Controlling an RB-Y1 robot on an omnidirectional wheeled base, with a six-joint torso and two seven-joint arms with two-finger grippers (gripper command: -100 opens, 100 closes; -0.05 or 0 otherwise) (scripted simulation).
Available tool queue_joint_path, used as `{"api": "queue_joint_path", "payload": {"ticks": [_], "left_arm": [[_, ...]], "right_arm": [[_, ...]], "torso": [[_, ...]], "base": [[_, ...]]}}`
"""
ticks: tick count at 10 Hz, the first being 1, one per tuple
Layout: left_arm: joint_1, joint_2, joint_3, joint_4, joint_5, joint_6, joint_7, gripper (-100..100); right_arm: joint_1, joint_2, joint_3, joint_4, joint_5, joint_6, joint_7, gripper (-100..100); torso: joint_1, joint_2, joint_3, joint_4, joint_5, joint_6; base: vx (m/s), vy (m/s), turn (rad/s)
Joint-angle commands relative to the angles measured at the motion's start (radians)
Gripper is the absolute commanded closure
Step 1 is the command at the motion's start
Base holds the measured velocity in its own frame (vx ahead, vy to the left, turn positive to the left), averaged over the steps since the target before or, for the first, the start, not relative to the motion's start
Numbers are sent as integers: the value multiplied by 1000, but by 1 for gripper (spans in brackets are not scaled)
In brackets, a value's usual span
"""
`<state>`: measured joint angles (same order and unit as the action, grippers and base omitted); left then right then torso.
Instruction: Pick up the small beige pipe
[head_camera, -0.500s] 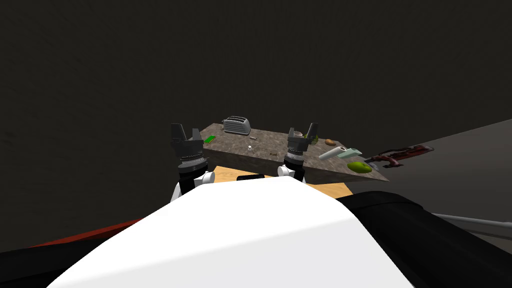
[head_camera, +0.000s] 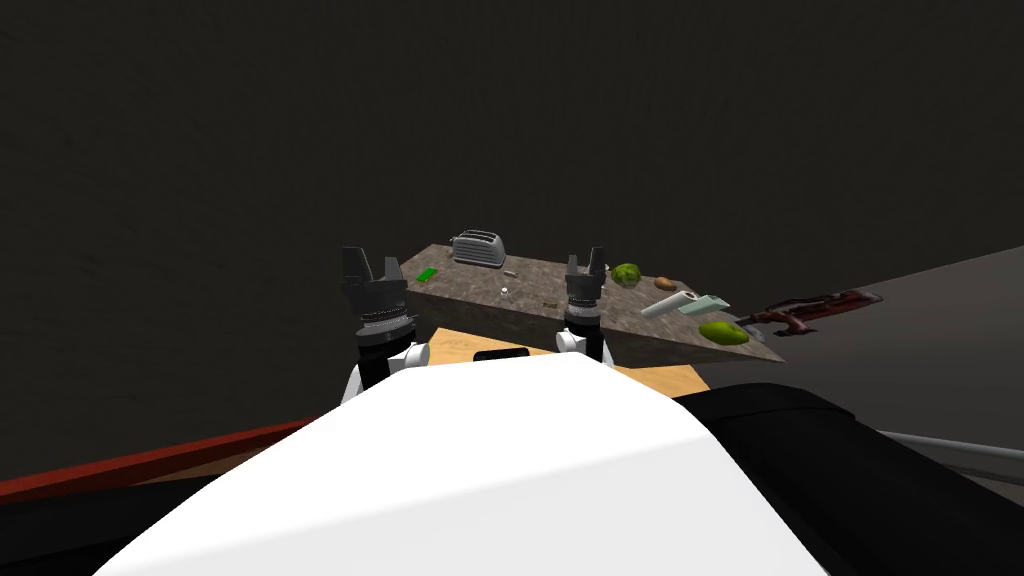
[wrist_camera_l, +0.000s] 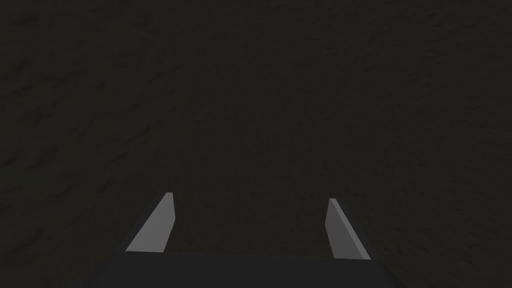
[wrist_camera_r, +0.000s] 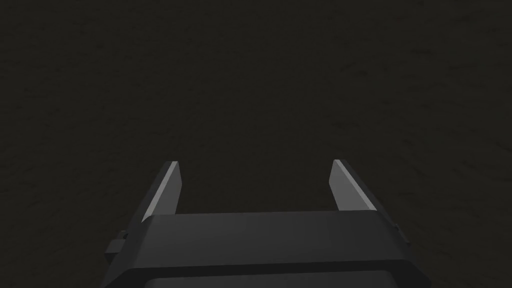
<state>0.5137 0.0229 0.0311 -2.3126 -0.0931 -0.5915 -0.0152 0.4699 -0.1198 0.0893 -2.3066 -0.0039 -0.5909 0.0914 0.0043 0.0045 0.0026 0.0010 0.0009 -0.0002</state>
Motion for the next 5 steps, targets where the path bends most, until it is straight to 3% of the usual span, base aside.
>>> {"api": "queue_joint_path", "payload": {"ticks": [1,5], "left_arm": [[0,0,0,0,0,0,0,0],[0,0,0,0,0,0,0,0]], "right_arm": [[-7,-28,5,6,8,4,7,-100],[-66,-146,28,67,58,19,41,-100]], "torso": [[0,0,0,0,0,0],[-1,-2,-1,0,0,0]], "base": [[-30,59,15],[-39,61,56]]}}
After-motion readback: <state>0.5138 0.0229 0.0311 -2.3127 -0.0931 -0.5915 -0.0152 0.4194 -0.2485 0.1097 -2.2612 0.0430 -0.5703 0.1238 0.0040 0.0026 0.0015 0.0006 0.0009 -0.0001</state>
